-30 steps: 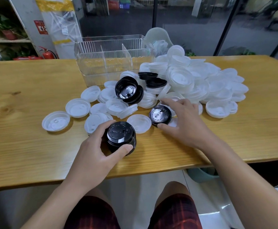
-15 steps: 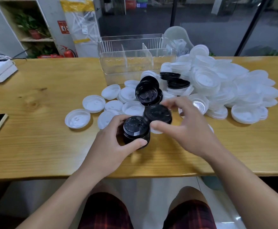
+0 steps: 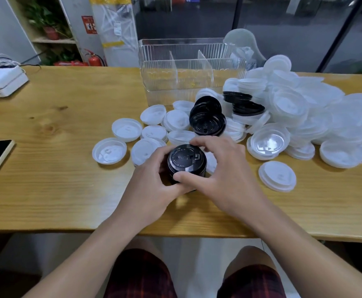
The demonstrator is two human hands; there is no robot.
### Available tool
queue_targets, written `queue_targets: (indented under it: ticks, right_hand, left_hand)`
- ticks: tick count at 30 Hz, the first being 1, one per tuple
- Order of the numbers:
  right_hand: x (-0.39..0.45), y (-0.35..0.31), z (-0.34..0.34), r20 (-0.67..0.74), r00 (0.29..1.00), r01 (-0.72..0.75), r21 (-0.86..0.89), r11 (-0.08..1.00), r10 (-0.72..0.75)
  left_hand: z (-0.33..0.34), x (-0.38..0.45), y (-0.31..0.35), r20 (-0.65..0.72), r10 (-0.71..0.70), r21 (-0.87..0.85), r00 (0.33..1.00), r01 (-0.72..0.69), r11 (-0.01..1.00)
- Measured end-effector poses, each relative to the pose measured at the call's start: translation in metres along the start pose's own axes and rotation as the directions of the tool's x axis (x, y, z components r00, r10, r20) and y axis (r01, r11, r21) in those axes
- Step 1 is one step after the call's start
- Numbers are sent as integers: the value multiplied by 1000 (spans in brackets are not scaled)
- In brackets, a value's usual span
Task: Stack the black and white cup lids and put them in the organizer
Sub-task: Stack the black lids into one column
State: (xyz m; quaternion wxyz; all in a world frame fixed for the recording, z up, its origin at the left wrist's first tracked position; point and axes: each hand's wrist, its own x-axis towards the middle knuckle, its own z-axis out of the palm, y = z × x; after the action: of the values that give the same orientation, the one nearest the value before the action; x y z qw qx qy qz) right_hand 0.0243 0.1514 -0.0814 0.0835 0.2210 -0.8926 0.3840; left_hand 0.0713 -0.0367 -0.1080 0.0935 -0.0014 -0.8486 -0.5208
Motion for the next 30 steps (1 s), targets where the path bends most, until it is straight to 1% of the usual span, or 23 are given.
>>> queue_targets:
  ticks: [4,9,11,13,14,16,19,21,26,28,30]
  right_hand:
    - [0,2,1,9,1000,-8,-4,1000,8]
    - [-1,9,2,15,1000,3,-4,1000,-3]
    - [2,14,-2,21,999,37,27,999,-38]
    - [11,25,-8,-41,993,112,31,993,-110]
    - [19,33,-11,-85,986,146,-2,989,-145]
    - [39,50,-15,-133,972,173,-142,975,-192]
    - [68,68,-11,-100,956,221,-379,899,-277]
    - [80,71,-2,-74,940,265,-456,850,-333]
    - [88,76,7,-90,906,306,-537,786,-414]
    - [87,80,8,-136,897,298,-514,804,-420]
    - [85,83,7,-181,900,282,-454,846,-397]
  left_hand:
    - [-1,0,0,13,-6,-6,1000,6,1000]
    - [-2,-2,3,30,24,32,999,-25,999]
    - [-3,-2,4,40,43,41,998,-44,998]
    - [-3,-1,7,42,43,39,998,-45,998]
    - [-3,0,8,43,41,46,998,-43,998]
    - [-1,0,10,43,41,68,998,-44,997]
    - [1,0,12,21,54,73,998,-56,996]
    - [2,-1,12,10,57,71,998,-57,996]
    - [4,-1,11,4,28,49,1000,-28,998]
    - [5,0,12,2,21,39,1000,-21,999]
    - [6,2,13,2,18,35,1000,-19,999]
